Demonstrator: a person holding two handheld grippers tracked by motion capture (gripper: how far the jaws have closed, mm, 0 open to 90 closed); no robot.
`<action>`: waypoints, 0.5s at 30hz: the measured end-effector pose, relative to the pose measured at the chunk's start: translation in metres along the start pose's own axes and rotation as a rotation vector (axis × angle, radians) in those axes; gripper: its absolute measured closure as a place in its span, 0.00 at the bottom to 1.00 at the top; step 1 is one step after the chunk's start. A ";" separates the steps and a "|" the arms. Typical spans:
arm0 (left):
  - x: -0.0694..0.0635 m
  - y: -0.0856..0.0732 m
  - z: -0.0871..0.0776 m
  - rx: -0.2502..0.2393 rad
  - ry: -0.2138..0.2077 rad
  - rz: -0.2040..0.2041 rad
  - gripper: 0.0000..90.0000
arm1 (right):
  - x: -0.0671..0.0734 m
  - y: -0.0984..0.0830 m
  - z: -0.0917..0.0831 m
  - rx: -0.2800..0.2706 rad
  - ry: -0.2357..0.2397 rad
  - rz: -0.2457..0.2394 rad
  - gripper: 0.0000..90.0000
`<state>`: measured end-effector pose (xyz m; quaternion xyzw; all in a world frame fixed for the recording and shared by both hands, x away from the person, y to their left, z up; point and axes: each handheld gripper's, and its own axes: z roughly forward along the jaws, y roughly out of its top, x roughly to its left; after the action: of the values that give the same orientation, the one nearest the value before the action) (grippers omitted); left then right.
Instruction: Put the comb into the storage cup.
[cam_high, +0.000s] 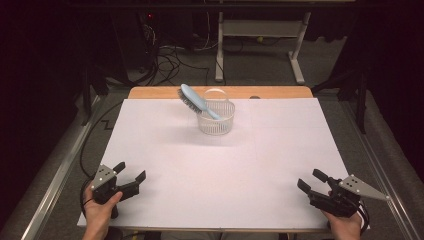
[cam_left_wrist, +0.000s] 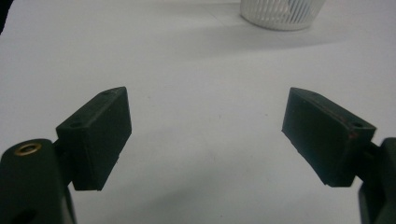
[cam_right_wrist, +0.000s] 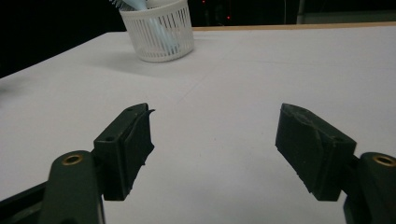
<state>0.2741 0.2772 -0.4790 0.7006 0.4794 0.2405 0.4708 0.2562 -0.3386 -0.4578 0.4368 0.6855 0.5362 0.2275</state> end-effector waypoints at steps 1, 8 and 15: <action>0.000 0.000 0.001 0.001 -0.010 -0.003 0.19 | 0.000 0.000 0.000 0.000 0.001 -0.001 0.30; -0.001 0.001 0.003 0.018 -0.015 0.004 0.22 | -0.002 -0.001 0.002 0.010 0.010 0.011 0.30; -0.001 0.001 0.001 0.002 -0.014 -0.004 0.21 | -0.002 0.000 0.003 0.010 0.013 0.007 0.30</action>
<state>0.2749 0.2760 -0.4780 0.7017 0.4776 0.2344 0.4739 0.2592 -0.3389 -0.4593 0.4368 0.6881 0.5364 0.2189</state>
